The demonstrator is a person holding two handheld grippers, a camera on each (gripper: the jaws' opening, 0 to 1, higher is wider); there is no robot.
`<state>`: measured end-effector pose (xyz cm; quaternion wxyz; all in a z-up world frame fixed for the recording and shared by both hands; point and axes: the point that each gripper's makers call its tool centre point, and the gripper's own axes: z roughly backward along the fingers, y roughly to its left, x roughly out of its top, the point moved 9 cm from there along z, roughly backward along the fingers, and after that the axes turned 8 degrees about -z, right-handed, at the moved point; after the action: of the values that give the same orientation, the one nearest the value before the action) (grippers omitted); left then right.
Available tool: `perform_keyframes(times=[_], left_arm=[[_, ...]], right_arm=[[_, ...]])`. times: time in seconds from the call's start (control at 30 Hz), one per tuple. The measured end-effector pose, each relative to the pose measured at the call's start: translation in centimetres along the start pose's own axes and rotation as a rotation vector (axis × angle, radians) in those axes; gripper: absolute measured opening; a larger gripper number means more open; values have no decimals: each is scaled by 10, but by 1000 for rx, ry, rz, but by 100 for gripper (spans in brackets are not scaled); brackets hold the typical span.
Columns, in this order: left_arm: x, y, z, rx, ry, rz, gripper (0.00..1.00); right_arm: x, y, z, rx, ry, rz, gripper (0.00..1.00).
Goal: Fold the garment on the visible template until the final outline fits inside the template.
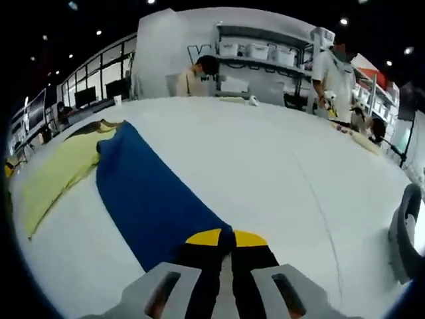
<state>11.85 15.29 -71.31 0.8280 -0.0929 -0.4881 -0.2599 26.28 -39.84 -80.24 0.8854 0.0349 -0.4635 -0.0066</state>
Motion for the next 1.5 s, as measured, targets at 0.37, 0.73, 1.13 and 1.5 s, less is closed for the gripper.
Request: perform_keyframes(times=[0.37, 0.73, 1.13, 1.5], left_arm=[[-6, 6, 2, 1, 12, -9, 13], [-9, 10, 4, 36, 35, 10, 13], [-7, -1, 5, 62, 55, 34, 13], [-12, -3, 10, 96, 49, 83, 13]], right_arm=[[18, -9, -9, -26, -17, 19, 0], [48, -29, -39, -51, -35, 15, 0], [60, -36, -54, -60, -51, -6, 0], [74, -44, -73, -40, -56, 12, 0]])
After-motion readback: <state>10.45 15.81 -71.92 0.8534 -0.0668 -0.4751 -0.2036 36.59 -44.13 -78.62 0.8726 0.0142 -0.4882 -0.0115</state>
